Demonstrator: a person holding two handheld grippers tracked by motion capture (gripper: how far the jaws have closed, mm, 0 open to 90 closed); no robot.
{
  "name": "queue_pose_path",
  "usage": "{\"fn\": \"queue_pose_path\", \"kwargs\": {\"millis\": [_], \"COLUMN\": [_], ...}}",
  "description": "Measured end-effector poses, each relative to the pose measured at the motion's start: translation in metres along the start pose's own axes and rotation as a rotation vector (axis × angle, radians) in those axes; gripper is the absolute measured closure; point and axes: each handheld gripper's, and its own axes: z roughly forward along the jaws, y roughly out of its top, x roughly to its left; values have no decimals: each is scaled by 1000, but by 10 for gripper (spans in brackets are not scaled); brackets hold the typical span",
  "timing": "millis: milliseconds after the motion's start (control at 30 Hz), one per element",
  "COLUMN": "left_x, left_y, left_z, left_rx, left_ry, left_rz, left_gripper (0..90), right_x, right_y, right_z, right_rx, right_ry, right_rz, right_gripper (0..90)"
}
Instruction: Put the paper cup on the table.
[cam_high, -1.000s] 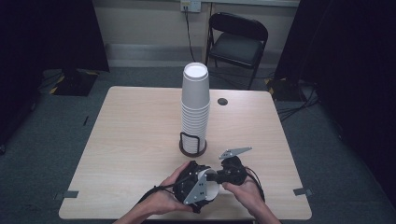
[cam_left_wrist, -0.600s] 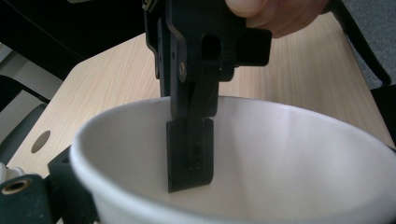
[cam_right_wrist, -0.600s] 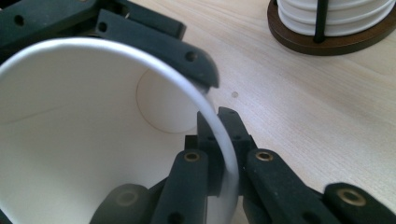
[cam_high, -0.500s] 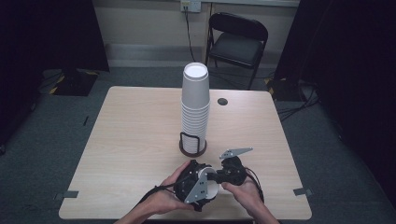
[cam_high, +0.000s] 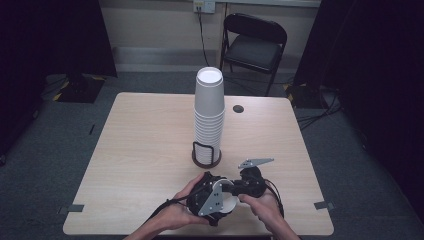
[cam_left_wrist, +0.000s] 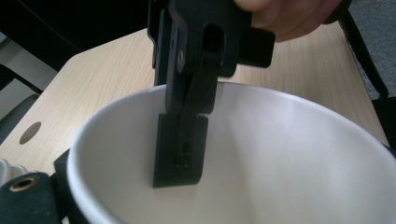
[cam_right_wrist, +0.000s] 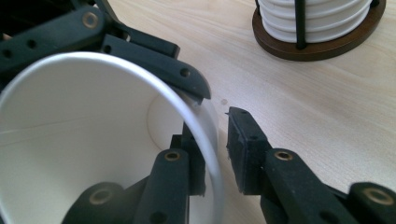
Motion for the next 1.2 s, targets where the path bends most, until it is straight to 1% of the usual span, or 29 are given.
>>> {"fn": "queue_pose_path", "kwargs": {"millis": [33, 100, 167, 200, 233, 267, 300, 333, 367, 400, 433, 500, 533, 567, 633, 733, 800, 833, 867, 900, 967, 1100, 1133, 1167, 1200], "left_x": [1, 4, 8, 10, 10, 11, 12, 12, 12, 13, 14, 17, 17, 19, 22, 25, 27, 28, 29, 30, 31, 35, 36, 37, 39], "left_y": [-1, -2, -2, -4, -4, -5, -6, -7, -8, -9, -10, -13, -13, -14, -16, -19, -21, -22, -24, -25, -26, -28, -28, -28, -29], "left_z": [0, -1, -3, -5, -5, -6, -7, -8, -8, -9, -10, -12, -13, -14, -16, -19, -21, -22, -23, -24, -27, -34, -36, -37, -40], "left_rx": [0, -7, -5, -6, -6, 2, -2, -5, -6, -8, 1, -3, -7, -6, -8, -16, -12, -16, -17, -19, -30, -40, -47, -51, -62], "left_ry": [3, 10, 20, 24, 24, 25, 33, 38, 34, 28, 35, 43, 41, 42, 50, 48, 47, 46, 45, 45, 50, 55, 62, 65, 69], "left_rz": [-13, -40, -55, -86, -86, -100, -115, -130, -150, -161, -168, -193, -207, -214, -238, -285, -293, -313, -325, -344, -369, -400, -417, -422, -447], "left_gripper": [79, 79, 80, 80, 81, 82, 82, 82, 81, 81, 81, 82, 83, 83, 83, 83, 84, 83, 83, 83, 83, 83, 83, 83, 83], "right_x": [-1, -1, -2, -3, -3, -2, -1, -1, 1, 3, 3, 2, 2, 2, 2, 1, -1, -1, -2, -3, -6, -13, -14, -16, -18], "right_y": [0, 0, -1, -1, -1, -1, -1, -1, -1, 0, 0, 0, 0, 0, 0, 1, 1, 0, 0, -1, -2, -3, -4, -4, -4], "right_z": [-2, -2, -5, -6, -6, -8, -10, -10, -11, -11, -12, -12, -13, -13, -16, -20, -23, -24, -26, -27, -30, -34, -35, -35, -36], "right_rx": [-9, -11, -31, -38, -38, -56, -75, -75, -86, -90, -96, -113, -125, -125, -145, -178, -195, -201, -207, -213, -230, -251, -253, -252, -256], "right_ry": [-5, -7, -15, -16, -16, -21, -35, -35, -36, -39, -43, -42, -45, -45, -40, -45, -43, -47, -69, -75, -79, -94, -105, -112, -118], "right_rz": [9, 13, 16, 17, 17, 19, 2, 2, -15, -26, -26, -26, -16, -16, -19, -9, -3, -3, -6, 0, 6, 25, 27, 33, 36], "right_gripper": [739, 728, 705, 701, 701, 674, 681, 681, 685, 681, 667, 649, 629, 629, 616, 565, 535, 529, 507, 492, 467, 398, 374, 362, 337]}}
